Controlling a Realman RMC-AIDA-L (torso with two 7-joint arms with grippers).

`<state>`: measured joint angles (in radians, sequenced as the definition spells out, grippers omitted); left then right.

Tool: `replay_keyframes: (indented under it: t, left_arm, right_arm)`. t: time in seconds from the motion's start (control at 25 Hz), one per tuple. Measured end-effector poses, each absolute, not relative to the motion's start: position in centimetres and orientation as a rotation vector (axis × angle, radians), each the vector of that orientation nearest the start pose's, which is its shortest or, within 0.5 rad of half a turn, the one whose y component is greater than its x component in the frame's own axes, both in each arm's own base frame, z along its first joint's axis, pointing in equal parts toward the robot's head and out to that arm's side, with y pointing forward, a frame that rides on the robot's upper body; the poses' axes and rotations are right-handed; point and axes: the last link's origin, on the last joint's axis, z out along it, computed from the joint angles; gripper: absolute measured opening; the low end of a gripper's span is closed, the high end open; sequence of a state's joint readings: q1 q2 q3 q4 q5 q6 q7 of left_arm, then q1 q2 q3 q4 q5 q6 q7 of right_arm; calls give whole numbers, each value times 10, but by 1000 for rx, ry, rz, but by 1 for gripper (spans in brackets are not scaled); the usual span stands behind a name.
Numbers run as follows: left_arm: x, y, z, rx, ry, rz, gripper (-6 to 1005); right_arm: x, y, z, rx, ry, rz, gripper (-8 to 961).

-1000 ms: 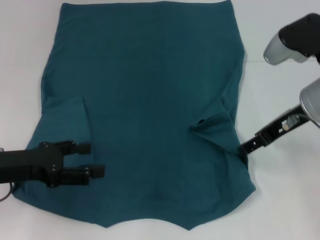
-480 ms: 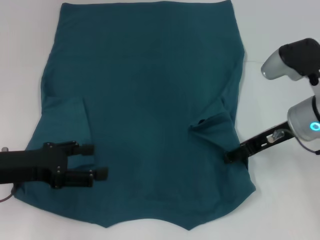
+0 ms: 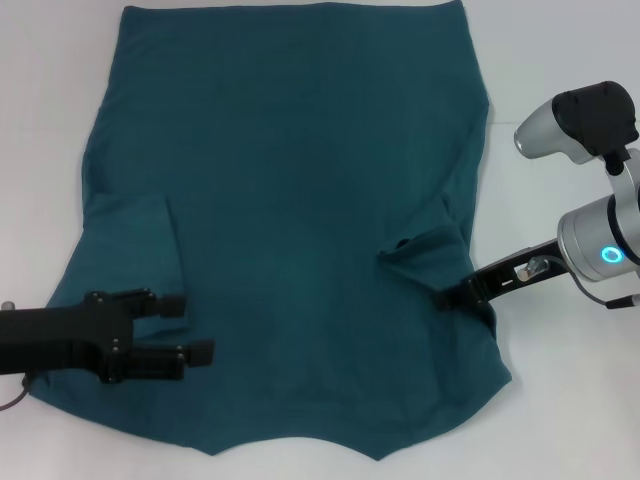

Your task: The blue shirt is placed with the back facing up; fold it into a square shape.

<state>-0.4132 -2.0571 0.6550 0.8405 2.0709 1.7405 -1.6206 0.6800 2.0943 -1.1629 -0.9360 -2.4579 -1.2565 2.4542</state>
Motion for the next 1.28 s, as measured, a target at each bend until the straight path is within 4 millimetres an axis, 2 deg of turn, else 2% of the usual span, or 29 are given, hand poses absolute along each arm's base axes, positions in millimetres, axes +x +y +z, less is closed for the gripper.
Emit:
replay_keyframes:
  t: [0.12, 0.36, 0.56, 0.68, 0.84, 1.0, 1.16, 1.28]
  left_arm:
    - [-286, 294, 37, -2740, -897, -650, 946]
    - [-286, 294, 37, -2738, -904, -651, 946]
    - [-286, 294, 37, -2736, -909, -654, 946]
    - [-286, 294, 37, -2736, -910, -655, 946]
    - [-286, 294, 37, -2736, -912, -656, 947]
    - [-286, 294, 38, -2736, -913, -660, 947]
    - [-286, 293, 38, -2734, -915, -661, 947]
    - [-287, 293, 38, -2733, -916, -660, 947]
  right_arm:
    - [219, 389, -26, -2501, 1208, -116, 579]
    - [218, 388, -26, -2521, 1181, -95, 357]
    - [211, 382, -26, -2575, 1041, -127, 127]
    - [201, 377, -29, -2617, 939, -159, 2]
    - [185, 369, -36, -2687, 799, -238, 2]
    - [178, 363, -42, -2708, 690, -343, 3]
    - [177, 366, -41, -2663, 696, -400, 3]
    - [174, 371, -32, -2613, 734, -386, 3]
